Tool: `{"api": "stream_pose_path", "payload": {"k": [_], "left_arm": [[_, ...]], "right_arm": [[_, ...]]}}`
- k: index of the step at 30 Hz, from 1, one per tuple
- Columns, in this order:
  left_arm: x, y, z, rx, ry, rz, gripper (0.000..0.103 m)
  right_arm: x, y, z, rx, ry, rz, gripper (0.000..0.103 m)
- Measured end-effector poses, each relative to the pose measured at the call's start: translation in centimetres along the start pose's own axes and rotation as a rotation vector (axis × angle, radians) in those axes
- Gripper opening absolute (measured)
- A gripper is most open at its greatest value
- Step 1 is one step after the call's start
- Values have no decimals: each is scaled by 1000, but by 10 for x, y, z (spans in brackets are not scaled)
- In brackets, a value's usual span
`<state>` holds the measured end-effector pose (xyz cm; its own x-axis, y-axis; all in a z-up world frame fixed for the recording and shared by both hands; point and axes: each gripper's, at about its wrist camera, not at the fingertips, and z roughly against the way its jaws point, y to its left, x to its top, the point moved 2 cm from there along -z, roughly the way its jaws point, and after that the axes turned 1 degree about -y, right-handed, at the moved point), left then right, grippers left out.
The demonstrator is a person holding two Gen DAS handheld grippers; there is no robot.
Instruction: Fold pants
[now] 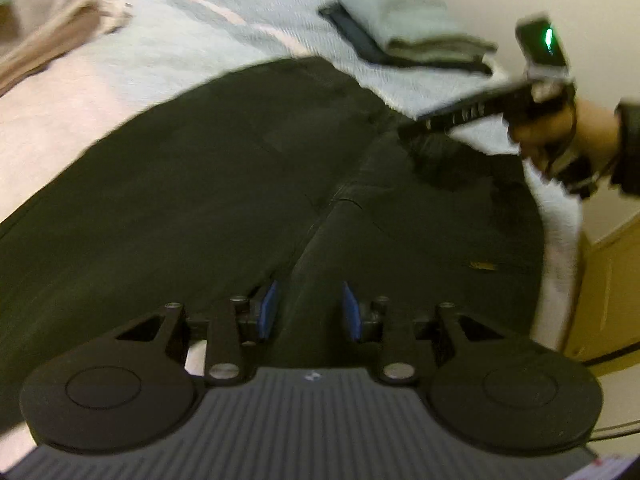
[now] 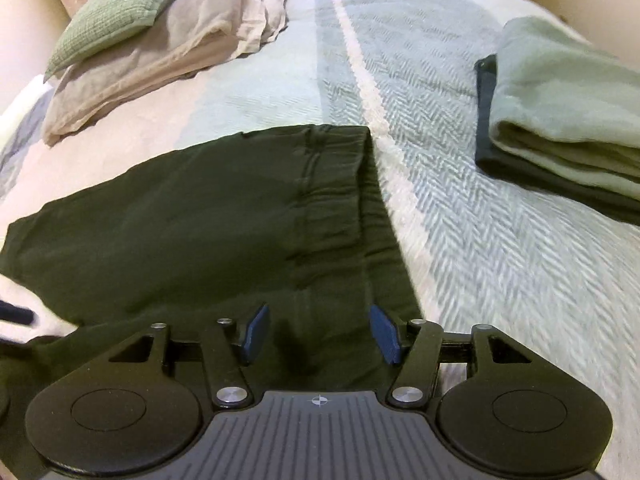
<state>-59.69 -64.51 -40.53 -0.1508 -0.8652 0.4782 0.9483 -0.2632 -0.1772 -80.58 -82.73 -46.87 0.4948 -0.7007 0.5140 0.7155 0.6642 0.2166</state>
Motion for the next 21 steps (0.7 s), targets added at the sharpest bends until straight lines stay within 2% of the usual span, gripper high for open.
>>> {"api": "stream_pose_path", "payload": {"k": [2, 4, 8, 12, 14, 15, 16, 18, 21], "left_arm": [[-3, 4, -34, 71, 82, -60, 32], [-10, 11, -53, 58, 103, -74, 33], [1, 7, -41, 63, 99, -39, 31], [19, 2, -21, 60, 12, 39, 28], [25, 3, -26, 68, 9, 65, 28], [31, 2, -32, 76, 16, 66, 28], [31, -1, -37, 77, 23, 63, 27], [30, -3, -39, 66, 21, 58, 27], [42, -8, -51, 53, 6, 67, 27]], "right_arm": [[7, -14, -14, 27, 7, 18, 53], [9, -24, -24, 50, 9, 20, 52], [10, -34, -31, 118, 1, 7, 50], [16, -39, -32, 185, -1, -5, 39], [17, -45, -38, 210, 10, -17, 30], [17, -48, -39, 209, 17, -33, 19], [18, -52, -38, 203, 21, -49, 3], [20, -57, -29, 188, 17, -48, 0], [33, -48, -19, 151, -12, 43, 0]]}}
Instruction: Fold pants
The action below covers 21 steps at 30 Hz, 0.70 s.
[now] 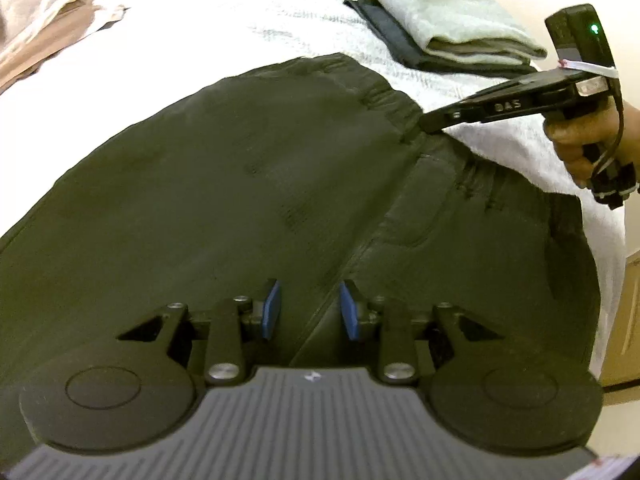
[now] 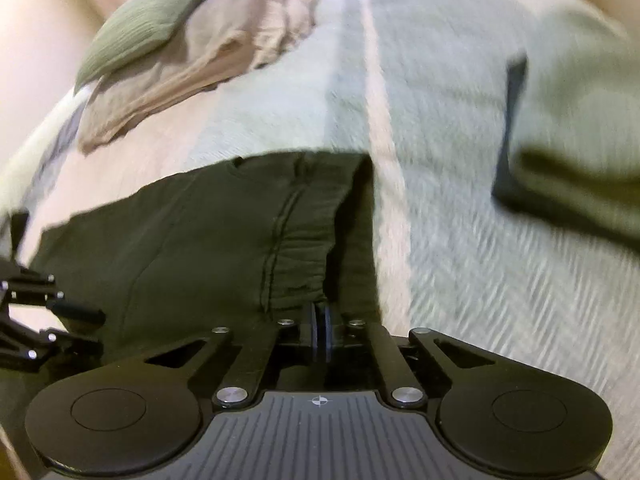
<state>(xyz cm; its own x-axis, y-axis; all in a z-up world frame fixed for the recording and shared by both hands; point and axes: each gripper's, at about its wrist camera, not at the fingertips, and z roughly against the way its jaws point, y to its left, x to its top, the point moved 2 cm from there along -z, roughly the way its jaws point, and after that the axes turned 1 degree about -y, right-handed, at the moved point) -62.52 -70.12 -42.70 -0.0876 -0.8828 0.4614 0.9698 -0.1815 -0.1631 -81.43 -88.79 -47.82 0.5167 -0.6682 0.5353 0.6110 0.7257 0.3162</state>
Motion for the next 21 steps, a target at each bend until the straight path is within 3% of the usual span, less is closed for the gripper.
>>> {"api": "stream_pose_path", "payload": {"k": [4, 8, 10, 12, 21], "left_arm": [[6, -6, -6, 12, 3, 1, 25], [-10, 3, 22, 48, 21, 11, 26], [-28, 16, 47, 81, 30, 43, 26], [-49, 30, 76, 112, 45, 79, 26], [-148, 77, 201, 234, 55, 247, 30]], "right_arm": [[-4, -7, -22, -9, 25, -30, 0], [-9, -4, -7, -31, -7, -59, 8], [-10, 5, 11, -122, -27, -34, 37], [-14, 14, 34, -171, -54, -54, 51], [-75, 117, 105, -239, 0, -150, 52]]}}
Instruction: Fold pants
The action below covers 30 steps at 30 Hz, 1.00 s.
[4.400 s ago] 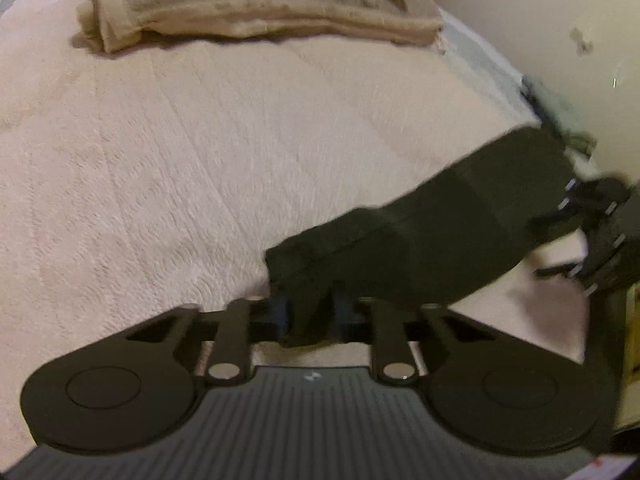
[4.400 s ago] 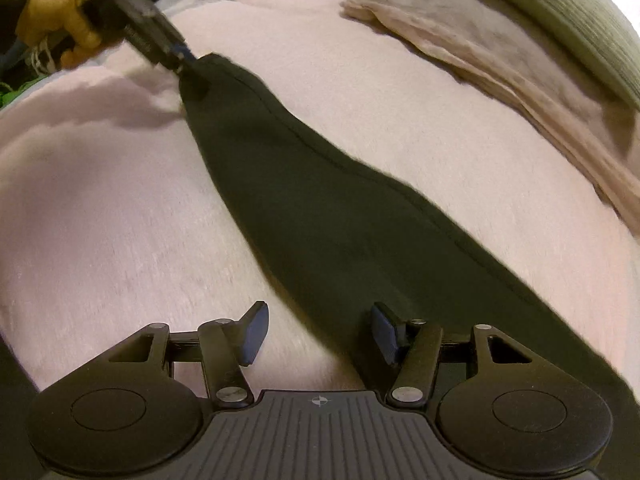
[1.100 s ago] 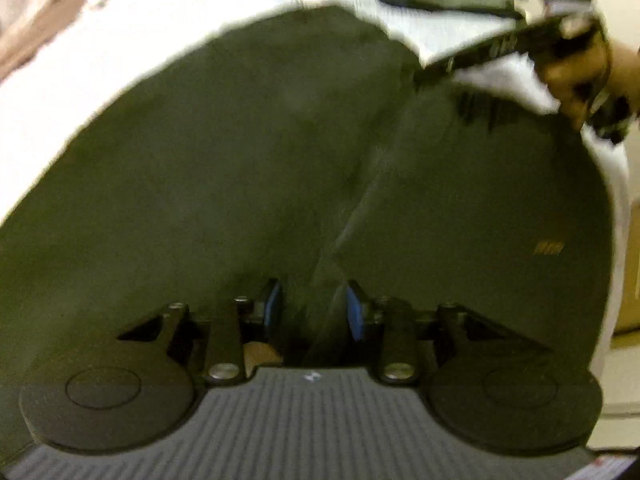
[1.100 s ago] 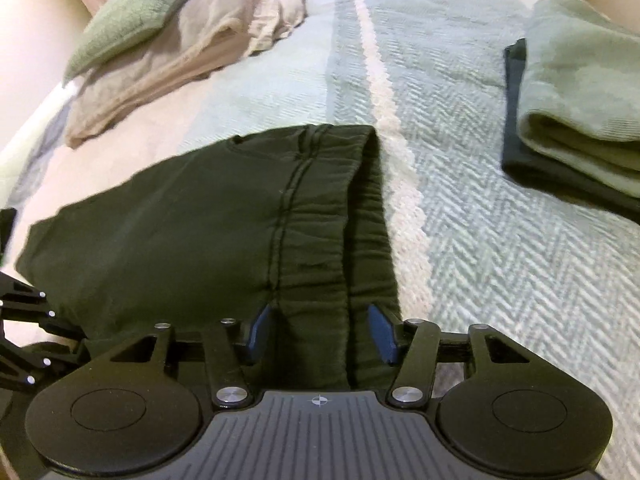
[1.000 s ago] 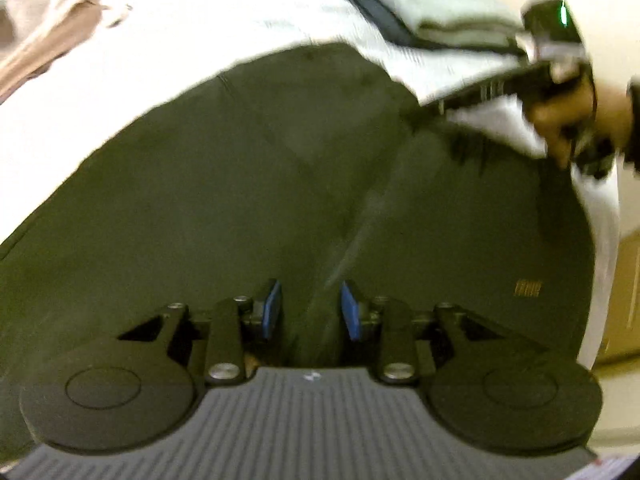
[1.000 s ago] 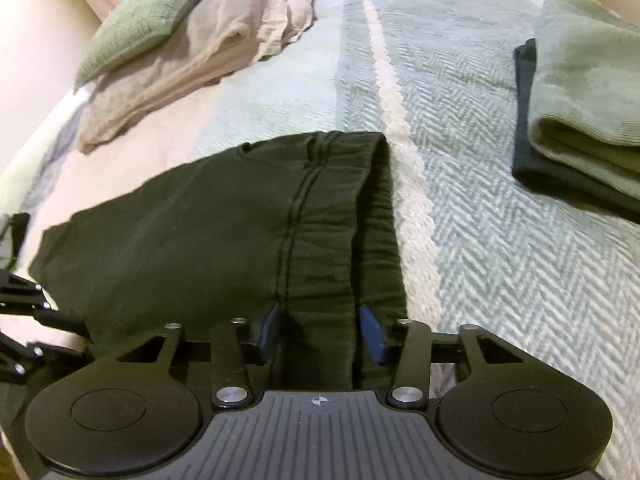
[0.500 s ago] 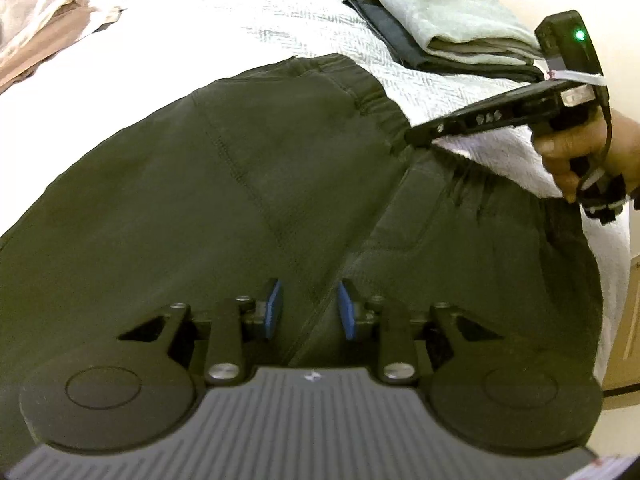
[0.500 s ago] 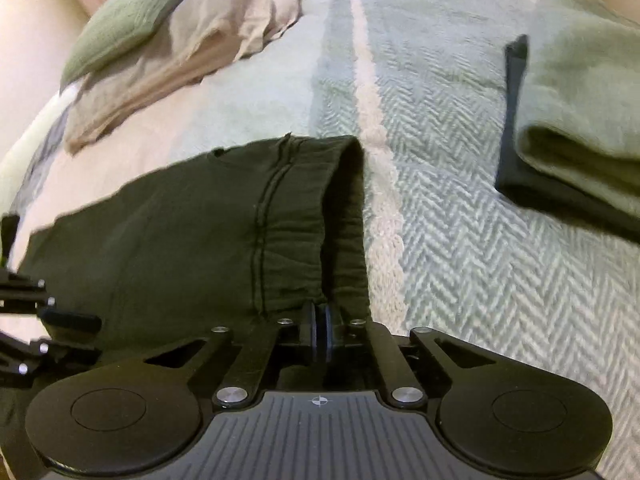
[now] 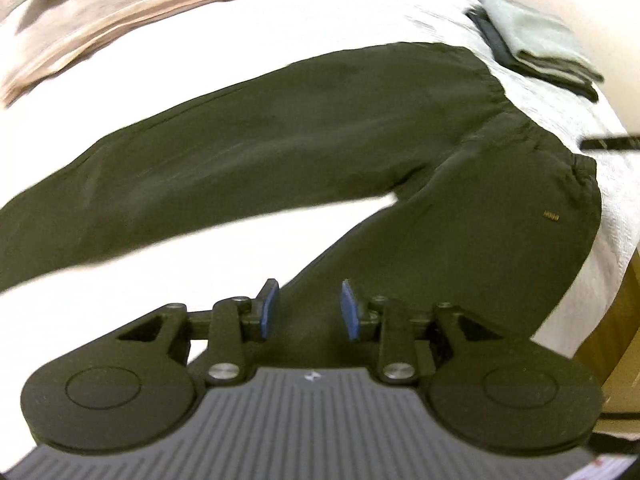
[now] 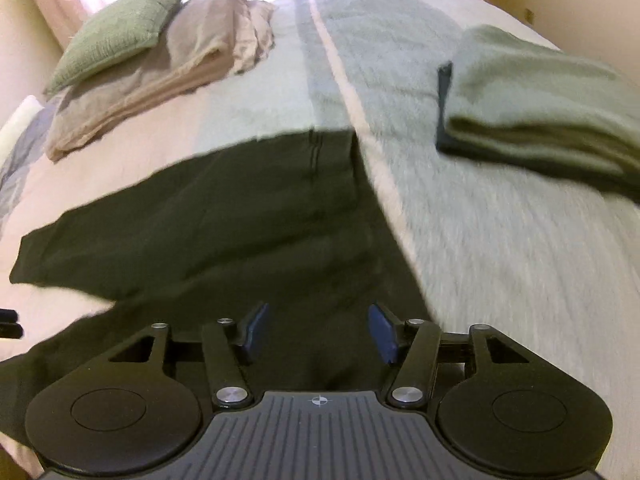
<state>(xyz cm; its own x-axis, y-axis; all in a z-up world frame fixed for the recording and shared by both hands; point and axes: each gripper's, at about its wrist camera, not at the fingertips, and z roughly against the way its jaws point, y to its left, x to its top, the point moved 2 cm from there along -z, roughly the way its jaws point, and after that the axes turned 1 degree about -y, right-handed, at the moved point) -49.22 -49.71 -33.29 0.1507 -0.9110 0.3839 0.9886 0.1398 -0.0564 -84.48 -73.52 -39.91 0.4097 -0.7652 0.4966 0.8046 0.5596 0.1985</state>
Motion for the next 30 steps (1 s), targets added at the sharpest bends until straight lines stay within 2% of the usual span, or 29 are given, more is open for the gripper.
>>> {"api": "stream_pose_path", "payload": {"k": [4, 9, 13, 17, 23, 26, 27, 30], "left_arm": [[-37, 32, 30, 11, -3, 49, 32], [-72, 58, 59, 17, -29, 68, 34], [-95, 69, 80, 54, -49, 102, 35], [-108, 73, 100, 100, -75, 185, 43], [-131, 48, 129, 223, -125, 340, 49], [-146, 27, 141, 273, -115, 451, 53], [-150, 18, 144, 280, -112, 481, 58], [-160, -4, 150, 308, -74, 545, 62]], "right_arm": [[-37, 34, 33, -47, 43, -64, 53], [-66, 79, 65, -71, 55, -30, 53], [-69, 113, 74, -58, 65, 57, 57], [-58, 130, 74, -20, 62, 145, 60], [-38, 129, 64, 34, 77, 365, 61], [-34, 116, 62, 77, 96, 452, 61], [-33, 111, 62, 91, 100, 474, 61], [-33, 96, 62, 115, 128, 508, 61]]}}
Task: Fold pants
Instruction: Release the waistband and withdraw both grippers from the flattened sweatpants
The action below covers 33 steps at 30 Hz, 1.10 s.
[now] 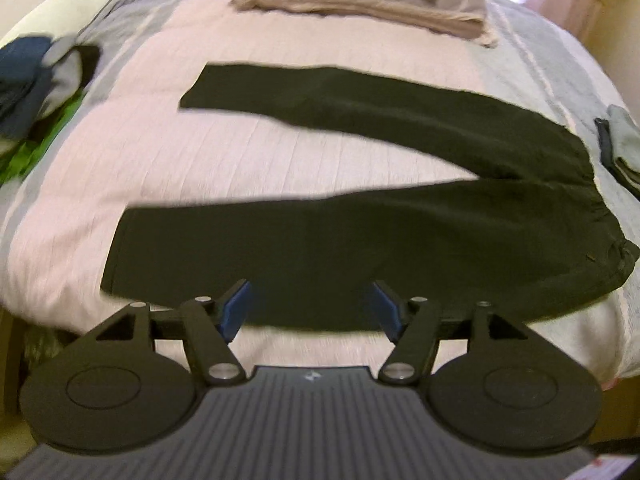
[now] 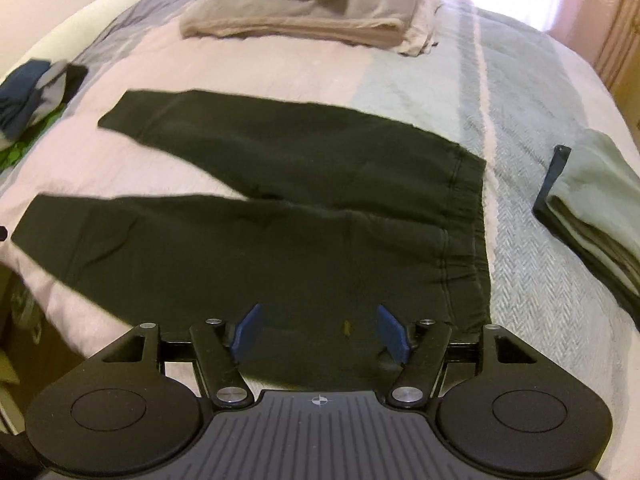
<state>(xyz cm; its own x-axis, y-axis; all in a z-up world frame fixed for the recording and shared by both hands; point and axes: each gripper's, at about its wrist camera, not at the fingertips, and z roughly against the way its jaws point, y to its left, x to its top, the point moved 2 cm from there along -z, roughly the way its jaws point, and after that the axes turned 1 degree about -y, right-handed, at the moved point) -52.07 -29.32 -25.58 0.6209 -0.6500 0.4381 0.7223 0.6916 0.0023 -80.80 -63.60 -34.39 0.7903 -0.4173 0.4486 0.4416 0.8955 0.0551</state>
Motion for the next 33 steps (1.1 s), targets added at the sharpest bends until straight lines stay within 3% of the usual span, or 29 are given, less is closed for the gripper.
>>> {"api": "stream_pose_path", "payload": {"k": [5, 10, 15, 21, 33], "left_arm": [[-20, -16, 22, 31, 15, 31, 74], [-26, -22, 26, 52, 54, 17, 77], [-25, -29, 29, 55, 30, 3, 84], [-23, -42, 26, 41, 35, -29, 88], [-26, -40, 29, 48, 32, -42, 90]], "right_arm": [[-9, -13, 2, 17, 35, -34, 61], [-15, -17, 11, 0, 53, -54, 62], [-21, -12, 22, -5, 70, -51, 63], [-24, -6, 26, -20, 87, -60, 74], [-34, 10, 23, 9, 107, -51, 76]]}}
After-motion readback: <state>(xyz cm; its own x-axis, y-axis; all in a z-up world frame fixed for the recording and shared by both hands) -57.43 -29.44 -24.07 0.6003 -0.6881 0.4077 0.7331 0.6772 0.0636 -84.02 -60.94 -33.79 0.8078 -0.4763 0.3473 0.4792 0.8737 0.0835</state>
